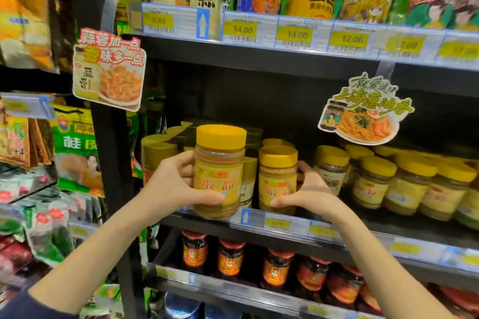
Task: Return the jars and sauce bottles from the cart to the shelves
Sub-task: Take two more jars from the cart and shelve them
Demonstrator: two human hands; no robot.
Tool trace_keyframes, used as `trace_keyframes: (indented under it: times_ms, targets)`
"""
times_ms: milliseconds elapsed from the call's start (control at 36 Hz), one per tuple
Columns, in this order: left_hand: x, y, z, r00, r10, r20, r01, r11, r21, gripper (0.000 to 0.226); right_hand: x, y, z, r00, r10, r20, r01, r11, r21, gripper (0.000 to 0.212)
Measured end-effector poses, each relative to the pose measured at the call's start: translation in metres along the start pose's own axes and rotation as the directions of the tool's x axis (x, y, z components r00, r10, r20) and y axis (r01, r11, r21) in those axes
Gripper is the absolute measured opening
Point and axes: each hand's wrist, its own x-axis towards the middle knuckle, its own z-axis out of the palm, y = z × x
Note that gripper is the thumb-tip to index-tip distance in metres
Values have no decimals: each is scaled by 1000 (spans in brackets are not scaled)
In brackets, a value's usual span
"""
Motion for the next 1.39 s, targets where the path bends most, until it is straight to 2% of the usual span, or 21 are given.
trace_keyframes:
  times_ms: [278,361,444,556,667,778,861,917,1000,1083,1167,1306,1389]
  targets:
    - [-3,3,10,1000,6,18,-7,999,40,76,7,2,-4,992,-36,121,34,999,12,87]
    - [-2,3,14,999,7,36,-7,1000,26,74,6,7,-3,992,-39,118,40,999,-8,95]
    - [1,3,19,998,6,62,-6,1000,6,81,8,12,-1,996,-6,84,8,1000,-25,107]
    - [4,3,28,997,2,78,-1,1000,-8,86,11,13,4,999,5,50,-2,998,-58,112]
    - [6,4,36,995,-6,100,6,1000,4,85,11,11,7,999,18,45,-15,998,-61,106]
    - [8,6,45,994,-5,108,3,1000,22,81,4,5,-2,996,32,78,-35,999,28,95]
    - [11,9,52,994,-9,112,6,1000,26,76,-8,-4,-22,1000,13,10,-14,985,173,105]
    - [14,11,58,993,-12,117,10,1000,18,73,-20,-12,-38,998,-42,-57,58,947,315,94]
    - [18,14,71,991,-11,131,10,1000,5,73,-39,-22,-60,987,-132,-89,157,900,405,75]
    - [22,13,87,987,-23,156,25,1000,-12,77,-51,-29,-67,985,-170,-20,165,913,373,73]
    - [25,13,104,981,-20,195,22,1000,-10,80,-56,-31,-63,986,-166,14,155,946,285,83]
    - [26,19,125,973,20,231,-20,1000,-3,77,-64,-30,-62,982,-178,-62,187,957,224,82]
    - [28,18,132,972,37,231,-40,999,8,80,-67,-29,-63,976,-180,-125,206,947,246,76]
